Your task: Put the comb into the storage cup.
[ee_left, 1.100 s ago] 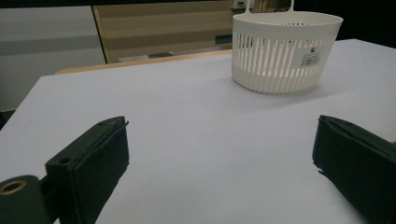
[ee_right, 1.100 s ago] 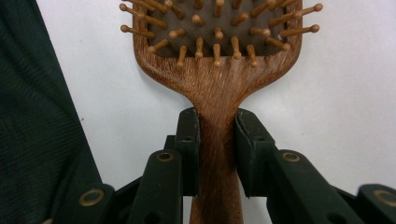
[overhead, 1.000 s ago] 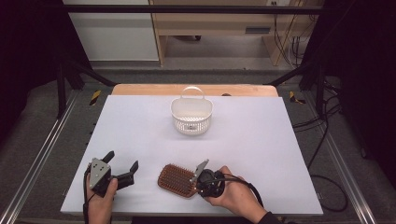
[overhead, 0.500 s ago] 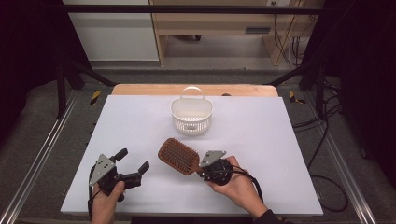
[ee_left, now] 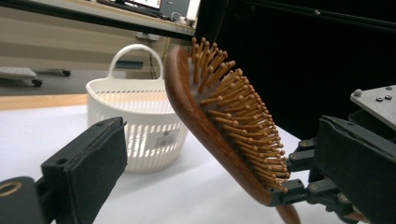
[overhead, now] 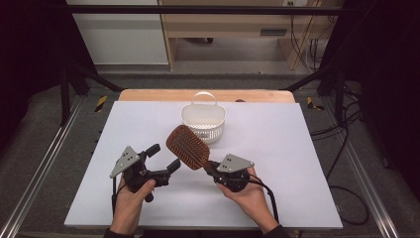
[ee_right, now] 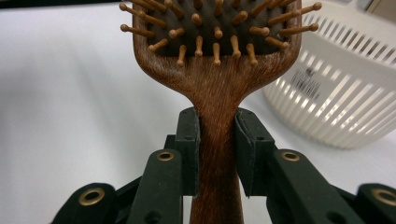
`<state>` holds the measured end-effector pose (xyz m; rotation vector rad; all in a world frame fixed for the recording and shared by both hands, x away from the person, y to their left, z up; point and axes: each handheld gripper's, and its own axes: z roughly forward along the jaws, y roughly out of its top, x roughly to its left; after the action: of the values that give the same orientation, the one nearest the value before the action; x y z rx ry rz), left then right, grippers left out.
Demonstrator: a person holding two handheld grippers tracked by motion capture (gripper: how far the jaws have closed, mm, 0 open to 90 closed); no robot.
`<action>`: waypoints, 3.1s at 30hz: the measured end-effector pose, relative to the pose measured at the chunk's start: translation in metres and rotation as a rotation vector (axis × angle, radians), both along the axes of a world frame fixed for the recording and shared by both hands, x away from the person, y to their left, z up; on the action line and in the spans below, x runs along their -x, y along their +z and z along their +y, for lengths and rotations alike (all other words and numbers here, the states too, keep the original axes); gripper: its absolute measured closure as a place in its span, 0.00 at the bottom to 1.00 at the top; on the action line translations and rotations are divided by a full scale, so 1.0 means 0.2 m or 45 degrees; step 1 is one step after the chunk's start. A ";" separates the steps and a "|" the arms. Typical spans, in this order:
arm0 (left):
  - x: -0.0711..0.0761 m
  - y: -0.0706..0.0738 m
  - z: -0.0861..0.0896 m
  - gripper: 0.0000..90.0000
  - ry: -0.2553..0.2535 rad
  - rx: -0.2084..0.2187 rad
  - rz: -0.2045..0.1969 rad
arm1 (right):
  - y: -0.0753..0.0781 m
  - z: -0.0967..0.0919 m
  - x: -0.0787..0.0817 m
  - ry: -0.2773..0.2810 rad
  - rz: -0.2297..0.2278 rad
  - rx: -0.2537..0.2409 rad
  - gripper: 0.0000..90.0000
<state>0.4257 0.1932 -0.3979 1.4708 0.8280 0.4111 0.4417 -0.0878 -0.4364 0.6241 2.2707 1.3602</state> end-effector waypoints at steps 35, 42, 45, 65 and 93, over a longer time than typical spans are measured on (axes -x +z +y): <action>-0.14 0.11 -0.17 0.50 0.014 0.227 0.198 | -0.02 -0.02 0.04 -0.032 -0.084 -0.134 0.81; -0.13 0.11 -0.18 0.57 0.016 0.235 0.228 | -0.04 -0.02 0.04 -0.031 -0.072 -0.147 0.81; -0.13 0.12 -0.18 0.58 0.013 0.245 0.228 | -0.05 -0.01 0.04 -0.029 -0.063 -0.155 0.81; -0.15 0.13 -0.15 0.58 0.091 0.299 0.184 | -0.01 -0.10 0.01 -0.122 0.052 -0.187 0.20; -0.17 0.27 -0.25 0.58 0.041 0.285 0.192 | -0.11 -0.62 0.05 -0.499 -0.076 -0.308 0.06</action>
<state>0.4593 0.1437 -0.3440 1.2926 0.9865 0.2247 0.4320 -0.2111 -0.4585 1.0312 1.8247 1.4357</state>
